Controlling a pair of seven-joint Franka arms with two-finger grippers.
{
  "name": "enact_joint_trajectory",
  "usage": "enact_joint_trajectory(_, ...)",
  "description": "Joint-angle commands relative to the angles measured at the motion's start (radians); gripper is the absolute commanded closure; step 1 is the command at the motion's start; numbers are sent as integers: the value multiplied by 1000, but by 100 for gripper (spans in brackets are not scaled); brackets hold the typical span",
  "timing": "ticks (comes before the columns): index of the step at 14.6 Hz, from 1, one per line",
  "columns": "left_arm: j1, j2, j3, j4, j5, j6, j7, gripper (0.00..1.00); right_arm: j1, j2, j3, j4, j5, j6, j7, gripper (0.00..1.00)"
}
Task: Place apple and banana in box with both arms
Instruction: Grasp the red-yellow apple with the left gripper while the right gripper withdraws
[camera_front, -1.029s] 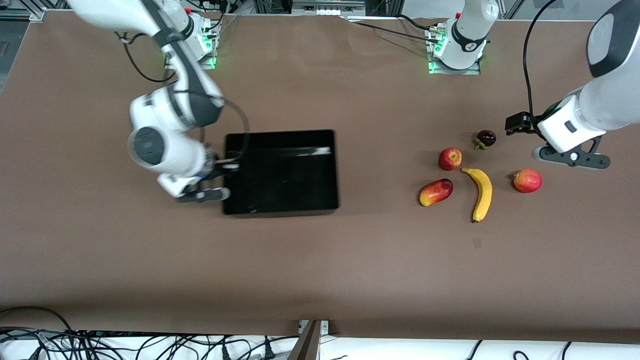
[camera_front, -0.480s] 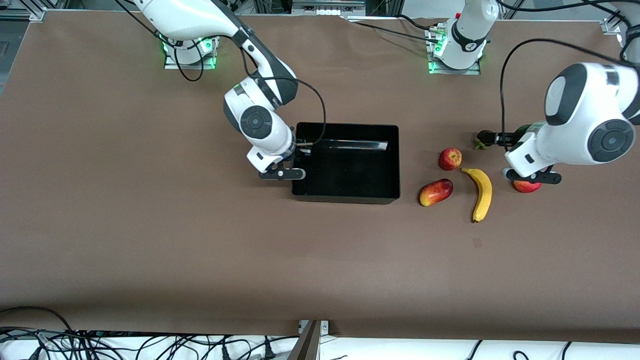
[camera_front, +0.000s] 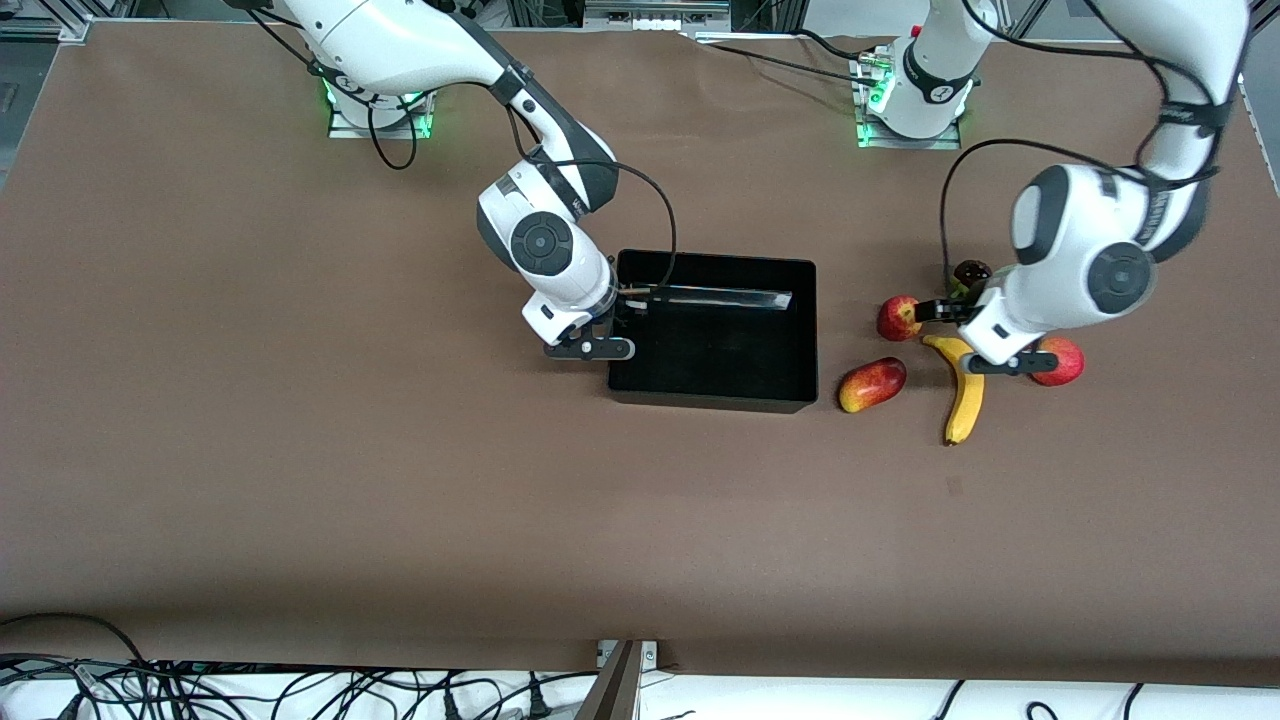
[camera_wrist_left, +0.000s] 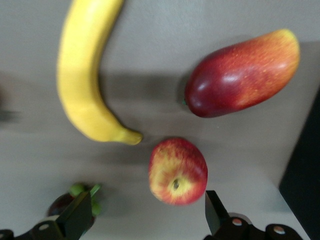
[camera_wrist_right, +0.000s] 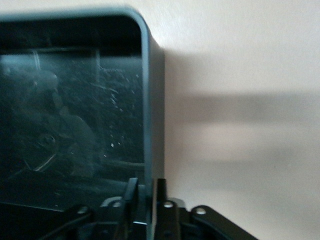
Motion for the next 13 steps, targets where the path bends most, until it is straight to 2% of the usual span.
enact_joint_trajectory(1, -3, 18, -12, -44, -21, 76, -12, 0, -5, -9, -6, 68, -3, -47, 4, 0)
enact_joint_trajectory(6, -3, 86, -35, -88, -21, 198, -13, 0, -11, -78, -122, 310, -4, -417, -12, 0)
enact_joint_trajectory(7, -3, 87, -35, -88, -22, 198, -15, 0, -12, -102, -160, 313, 8, -452, -25, 0)
enact_joint_trajectory(10, -1, 104, -48, -88, -23, 214, -16, 1, -17, -191, -217, 306, 11, -476, -96, 0)
enact_joint_trajectory(11, -1, 104, -53, -88, -24, 212, -16, 36, -23, -221, -240, 306, 11, -523, -104, 0)
enact_joint_trajectory(12, -1, 101, -64, -85, -24, 203, -16, 60, -29, -250, -260, 304, 12, -566, -143, 0)
enact_joint_trajectory(13, -1, 92, -68, -82, -23, 194, -15, 72, -32, -285, -283, 297, 14, -607, -198, 0)
